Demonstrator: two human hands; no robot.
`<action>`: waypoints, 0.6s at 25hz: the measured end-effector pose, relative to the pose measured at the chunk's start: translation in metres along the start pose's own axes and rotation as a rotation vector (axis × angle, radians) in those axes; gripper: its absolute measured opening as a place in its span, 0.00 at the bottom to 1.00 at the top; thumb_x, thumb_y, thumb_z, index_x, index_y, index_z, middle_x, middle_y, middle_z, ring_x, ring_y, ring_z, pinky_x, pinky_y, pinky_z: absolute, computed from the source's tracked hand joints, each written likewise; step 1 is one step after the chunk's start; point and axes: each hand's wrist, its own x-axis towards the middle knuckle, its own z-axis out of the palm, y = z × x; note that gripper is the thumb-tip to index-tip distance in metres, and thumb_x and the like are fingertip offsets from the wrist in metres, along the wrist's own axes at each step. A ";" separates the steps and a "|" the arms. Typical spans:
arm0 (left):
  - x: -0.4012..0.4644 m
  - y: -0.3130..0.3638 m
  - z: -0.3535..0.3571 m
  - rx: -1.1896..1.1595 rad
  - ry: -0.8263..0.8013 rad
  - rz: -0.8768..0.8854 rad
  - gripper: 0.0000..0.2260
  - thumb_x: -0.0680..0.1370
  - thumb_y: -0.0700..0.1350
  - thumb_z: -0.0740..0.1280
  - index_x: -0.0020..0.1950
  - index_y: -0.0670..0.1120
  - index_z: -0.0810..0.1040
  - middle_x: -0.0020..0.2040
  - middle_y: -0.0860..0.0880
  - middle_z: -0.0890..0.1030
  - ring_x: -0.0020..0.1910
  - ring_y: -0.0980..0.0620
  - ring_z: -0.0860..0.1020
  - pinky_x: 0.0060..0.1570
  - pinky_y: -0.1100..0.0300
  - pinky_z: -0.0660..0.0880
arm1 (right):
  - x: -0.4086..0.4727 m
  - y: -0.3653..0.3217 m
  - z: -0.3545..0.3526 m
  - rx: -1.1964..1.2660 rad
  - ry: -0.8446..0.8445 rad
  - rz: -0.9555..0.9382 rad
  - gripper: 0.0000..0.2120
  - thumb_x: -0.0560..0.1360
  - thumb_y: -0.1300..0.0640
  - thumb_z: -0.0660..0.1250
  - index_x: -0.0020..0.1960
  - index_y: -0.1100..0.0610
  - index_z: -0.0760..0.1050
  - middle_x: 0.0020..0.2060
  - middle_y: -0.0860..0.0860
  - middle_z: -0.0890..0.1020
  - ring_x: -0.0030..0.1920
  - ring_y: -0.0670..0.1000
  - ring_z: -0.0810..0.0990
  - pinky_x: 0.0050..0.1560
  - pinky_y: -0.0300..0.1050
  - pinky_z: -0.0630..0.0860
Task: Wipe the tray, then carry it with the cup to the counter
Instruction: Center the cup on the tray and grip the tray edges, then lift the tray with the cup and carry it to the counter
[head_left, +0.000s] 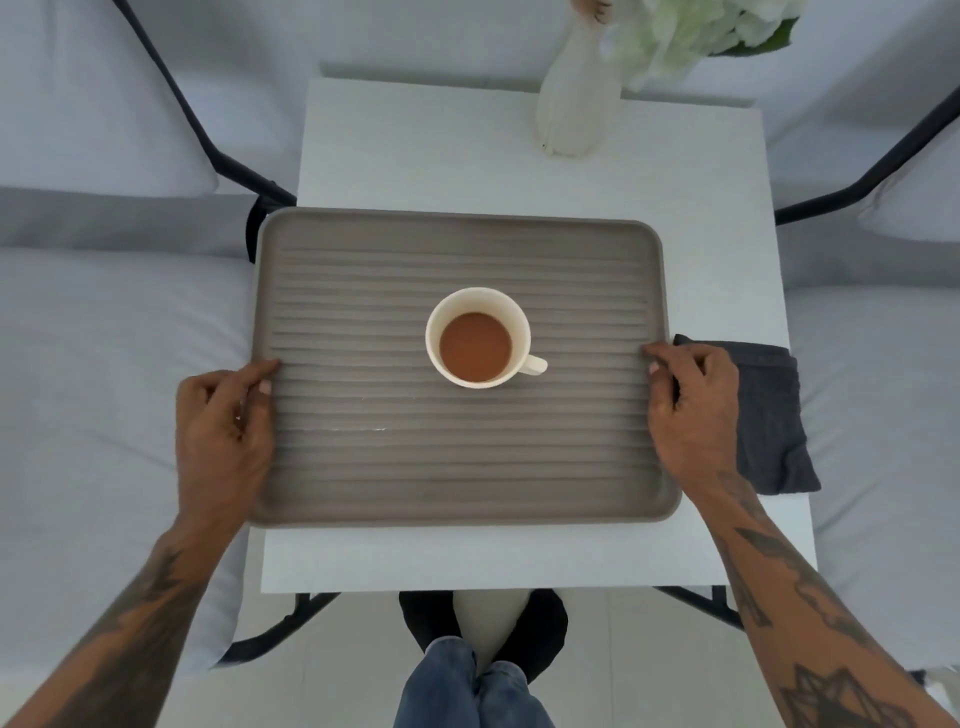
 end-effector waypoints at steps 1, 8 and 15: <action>-0.002 0.002 0.003 -0.002 -0.006 -0.017 0.13 0.82 0.40 0.63 0.65 0.45 0.79 0.50 0.44 0.72 0.46 0.62 0.71 0.50 0.75 0.69 | 0.003 0.000 0.001 -0.026 -0.005 -0.013 0.13 0.77 0.66 0.63 0.59 0.58 0.80 0.50 0.60 0.75 0.53 0.56 0.73 0.54 0.32 0.66; -0.001 0.010 0.004 -0.021 0.025 -0.016 0.15 0.82 0.37 0.60 0.67 0.43 0.78 0.46 0.41 0.72 0.40 0.61 0.71 0.46 0.78 0.67 | 0.006 -0.006 -0.002 0.013 0.041 -0.013 0.15 0.78 0.68 0.59 0.60 0.61 0.79 0.49 0.63 0.75 0.49 0.54 0.75 0.51 0.29 0.67; -0.005 0.046 -0.048 -0.020 0.040 -0.021 0.17 0.80 0.35 0.62 0.68 0.47 0.78 0.45 0.43 0.73 0.39 0.59 0.72 0.45 0.78 0.67 | -0.005 -0.037 -0.052 0.109 0.103 -0.024 0.14 0.76 0.68 0.61 0.57 0.62 0.81 0.48 0.61 0.76 0.47 0.49 0.74 0.51 0.24 0.68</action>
